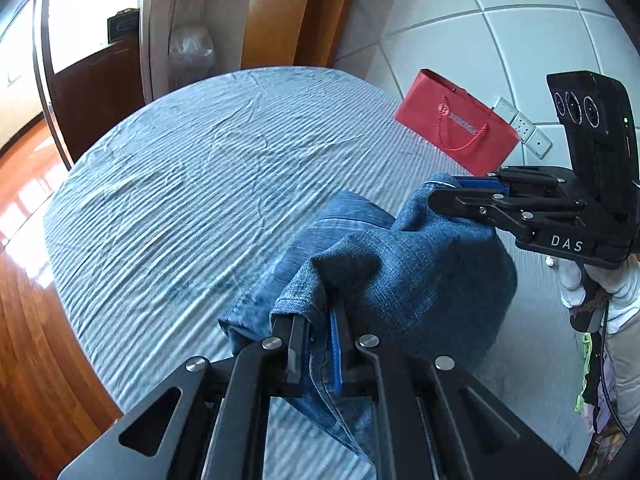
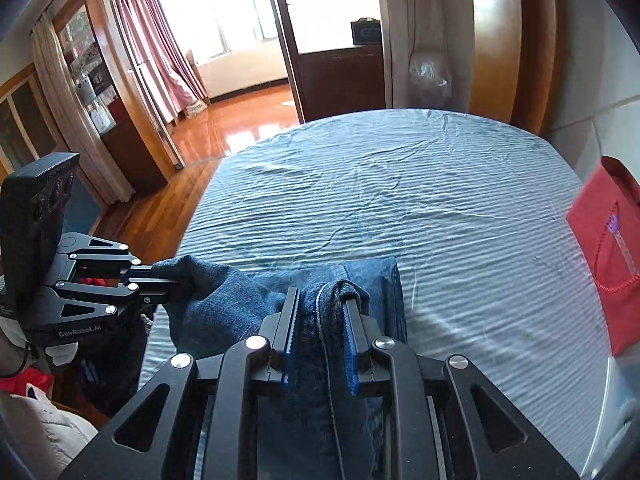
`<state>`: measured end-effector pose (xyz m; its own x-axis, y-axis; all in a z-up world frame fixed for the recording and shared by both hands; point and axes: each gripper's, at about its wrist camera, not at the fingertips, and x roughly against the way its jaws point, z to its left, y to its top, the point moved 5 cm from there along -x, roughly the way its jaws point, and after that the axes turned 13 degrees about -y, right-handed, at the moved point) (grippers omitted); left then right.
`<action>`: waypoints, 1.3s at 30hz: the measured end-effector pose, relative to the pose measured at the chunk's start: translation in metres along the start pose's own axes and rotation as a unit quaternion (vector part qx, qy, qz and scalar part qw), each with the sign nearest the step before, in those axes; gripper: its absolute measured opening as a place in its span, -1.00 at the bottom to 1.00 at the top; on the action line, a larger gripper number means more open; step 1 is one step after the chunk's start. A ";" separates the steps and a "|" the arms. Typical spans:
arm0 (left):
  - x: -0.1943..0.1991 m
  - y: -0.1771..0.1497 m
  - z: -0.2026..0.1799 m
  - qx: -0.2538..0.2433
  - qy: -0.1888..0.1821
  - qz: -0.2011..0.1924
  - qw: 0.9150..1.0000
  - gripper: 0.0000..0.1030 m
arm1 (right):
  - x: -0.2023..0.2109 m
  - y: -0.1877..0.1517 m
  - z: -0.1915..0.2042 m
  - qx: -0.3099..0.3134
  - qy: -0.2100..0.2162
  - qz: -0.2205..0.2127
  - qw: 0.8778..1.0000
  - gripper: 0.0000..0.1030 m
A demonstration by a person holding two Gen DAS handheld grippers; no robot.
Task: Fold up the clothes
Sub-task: 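Grasp the leg end with the left gripper and fold it over the waistband, then release the jeans with the left gripper and open both grippers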
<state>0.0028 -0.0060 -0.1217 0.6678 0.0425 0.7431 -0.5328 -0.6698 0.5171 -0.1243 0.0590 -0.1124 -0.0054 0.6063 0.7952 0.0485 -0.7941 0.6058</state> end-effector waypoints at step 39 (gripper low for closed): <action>-0.021 0.045 0.006 -0.245 -0.114 0.138 0.953 0.31 | 0.091 -0.103 0.028 -0.491 -0.177 -0.099 0.847 1.00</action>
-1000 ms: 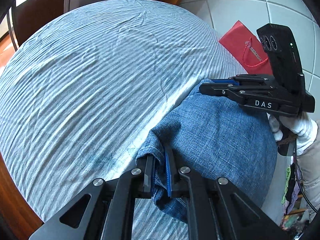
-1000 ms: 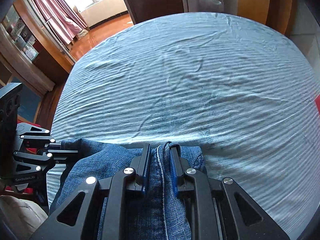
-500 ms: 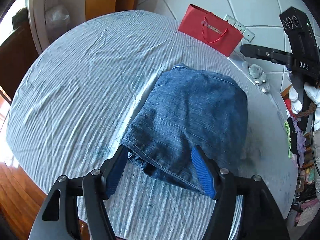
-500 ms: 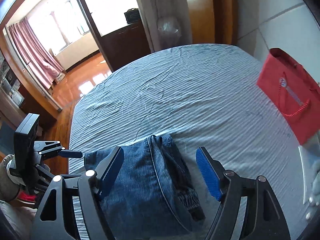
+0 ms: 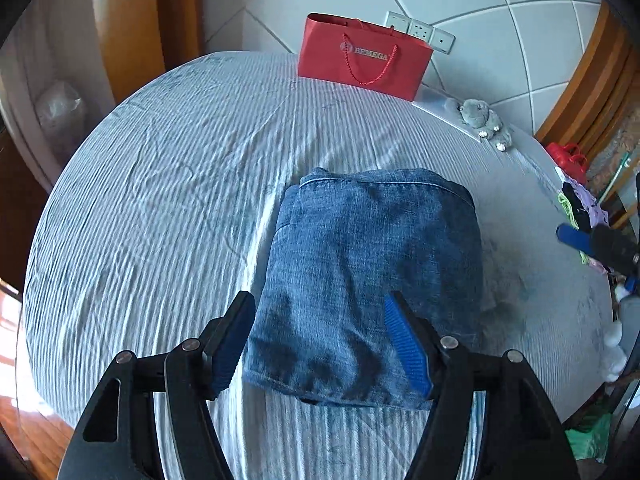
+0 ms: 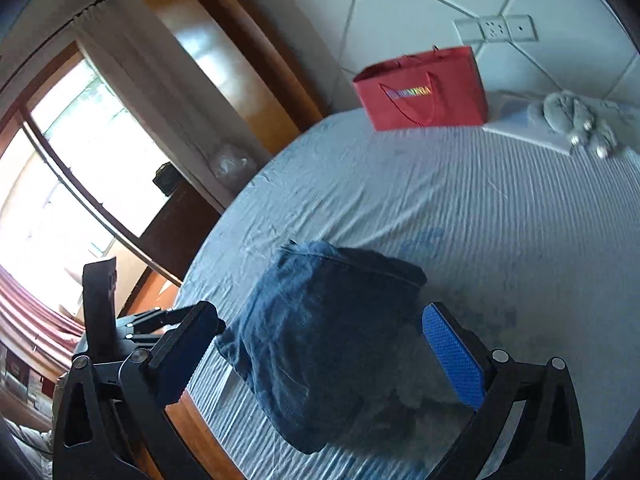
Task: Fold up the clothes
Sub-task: 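Release the jeans with the left gripper and open both grippers, then grasp the folded jeans with the right gripper while the left gripper grasps them too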
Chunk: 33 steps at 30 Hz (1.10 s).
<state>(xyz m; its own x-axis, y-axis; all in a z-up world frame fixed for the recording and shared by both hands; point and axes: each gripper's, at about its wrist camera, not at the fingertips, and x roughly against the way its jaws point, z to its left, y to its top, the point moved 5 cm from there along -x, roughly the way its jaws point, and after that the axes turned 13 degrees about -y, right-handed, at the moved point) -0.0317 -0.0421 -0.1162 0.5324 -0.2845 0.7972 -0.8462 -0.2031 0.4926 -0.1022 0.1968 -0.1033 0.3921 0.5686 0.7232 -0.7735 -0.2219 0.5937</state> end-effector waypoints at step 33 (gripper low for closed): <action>-0.097 0.026 0.060 -0.065 -0.120 0.117 0.984 -0.16 | -0.107 -0.042 -0.016 -0.069 -0.093 0.149 0.982 0.94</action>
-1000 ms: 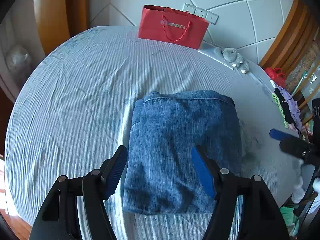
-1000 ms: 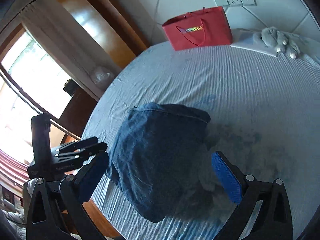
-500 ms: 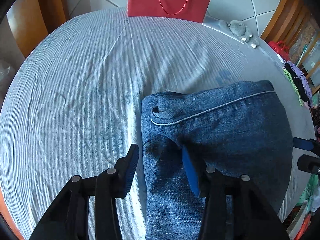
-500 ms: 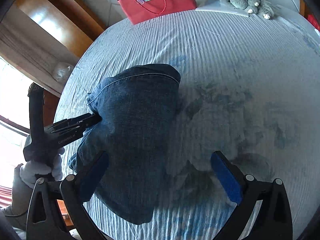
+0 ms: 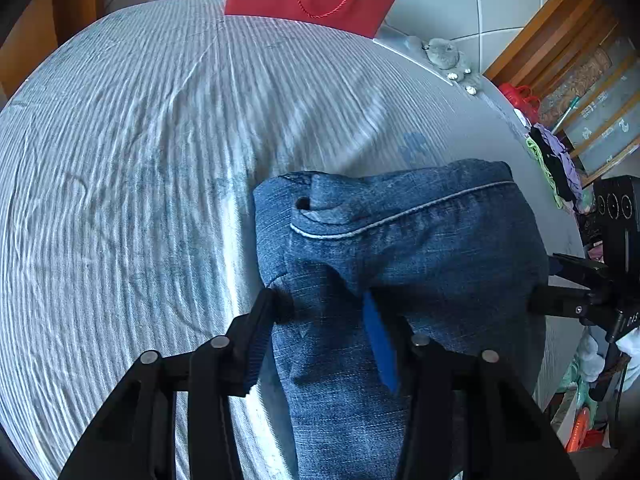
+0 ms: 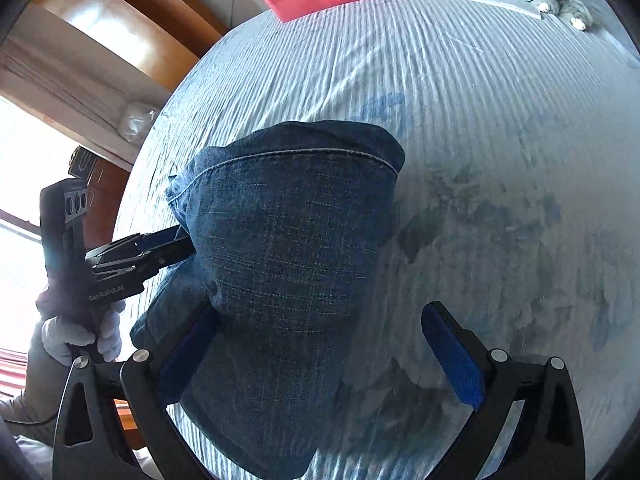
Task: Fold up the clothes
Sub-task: 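Grasp the folded jeans with the right gripper while the left gripper grasps them too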
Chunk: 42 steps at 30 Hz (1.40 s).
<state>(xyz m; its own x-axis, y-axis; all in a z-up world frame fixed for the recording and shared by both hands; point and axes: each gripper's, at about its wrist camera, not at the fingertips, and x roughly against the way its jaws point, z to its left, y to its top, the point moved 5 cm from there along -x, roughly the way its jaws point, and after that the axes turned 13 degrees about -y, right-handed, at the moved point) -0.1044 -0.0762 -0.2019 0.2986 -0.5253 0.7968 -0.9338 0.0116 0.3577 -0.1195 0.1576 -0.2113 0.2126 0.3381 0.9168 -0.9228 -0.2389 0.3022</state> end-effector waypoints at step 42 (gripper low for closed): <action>0.009 -0.006 -0.002 -0.032 -0.007 -0.017 0.999 -0.47 | -0.028 0.017 0.012 -0.021 0.051 0.000 0.998 0.15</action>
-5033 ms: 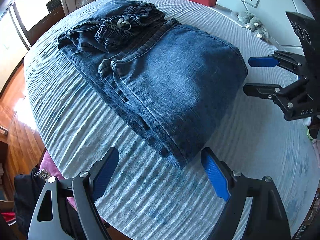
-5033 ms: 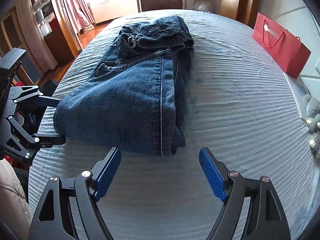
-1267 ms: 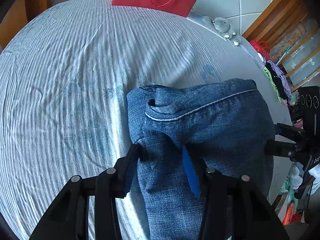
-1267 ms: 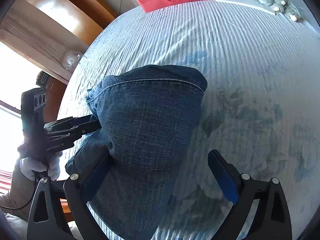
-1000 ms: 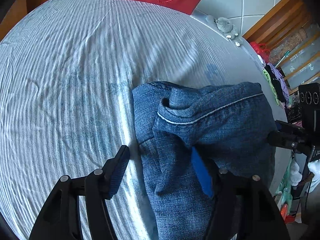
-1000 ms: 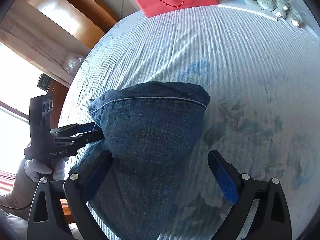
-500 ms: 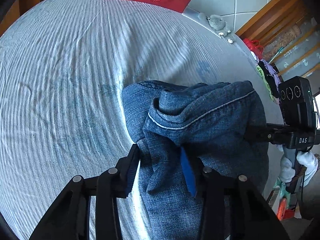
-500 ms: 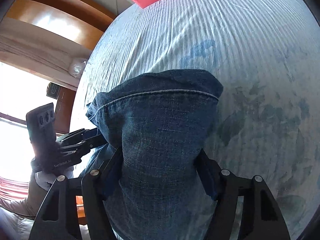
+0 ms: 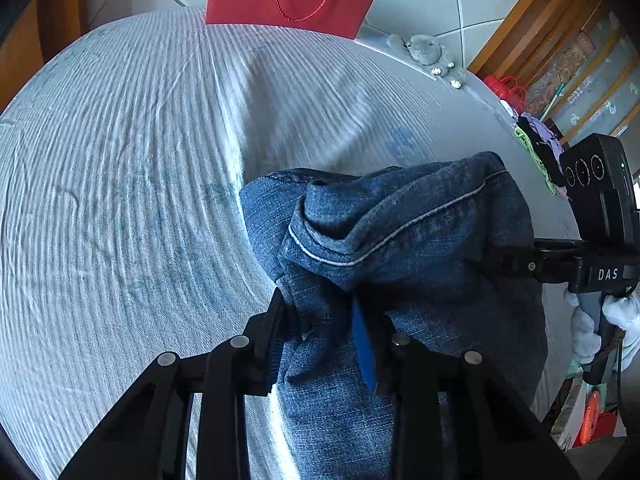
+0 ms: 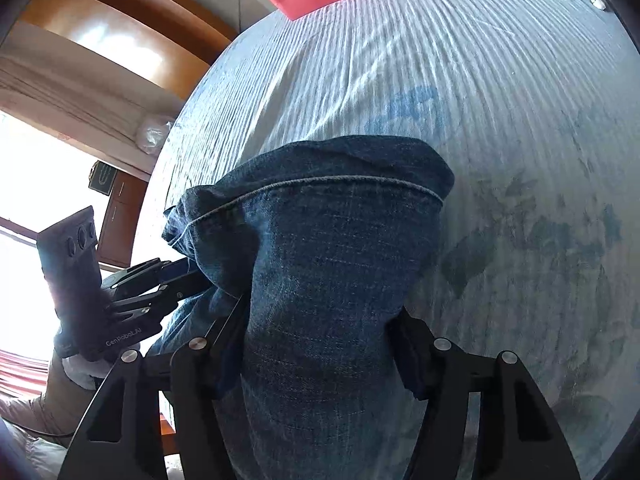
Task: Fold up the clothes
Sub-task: 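Grasp the folded jeans with the right gripper while the left gripper grasps them too, then lift the folded jeans with both grippers and carry them to the clothes stack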
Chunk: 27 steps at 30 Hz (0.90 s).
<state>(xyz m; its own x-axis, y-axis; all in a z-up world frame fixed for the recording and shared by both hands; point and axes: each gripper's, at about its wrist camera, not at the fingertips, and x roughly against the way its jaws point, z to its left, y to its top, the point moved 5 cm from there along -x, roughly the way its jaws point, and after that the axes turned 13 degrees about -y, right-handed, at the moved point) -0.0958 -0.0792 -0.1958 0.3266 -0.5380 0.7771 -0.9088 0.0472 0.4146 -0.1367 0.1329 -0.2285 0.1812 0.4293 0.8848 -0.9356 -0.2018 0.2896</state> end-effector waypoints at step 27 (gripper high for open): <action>-0.031 0.093 -0.239 -0.177 -0.057 -0.053 0.981 -0.64 | 0.211 -0.026 -0.111 -0.039 -0.061 -0.178 0.981 0.05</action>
<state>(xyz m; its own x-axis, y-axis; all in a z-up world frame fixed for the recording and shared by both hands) -0.1288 0.1430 -0.0685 0.3648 -0.6460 0.6706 -0.7171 0.2645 0.6449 -0.1080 0.3259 -0.0895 0.5307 0.3502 0.7718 -0.8265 0.0118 0.5629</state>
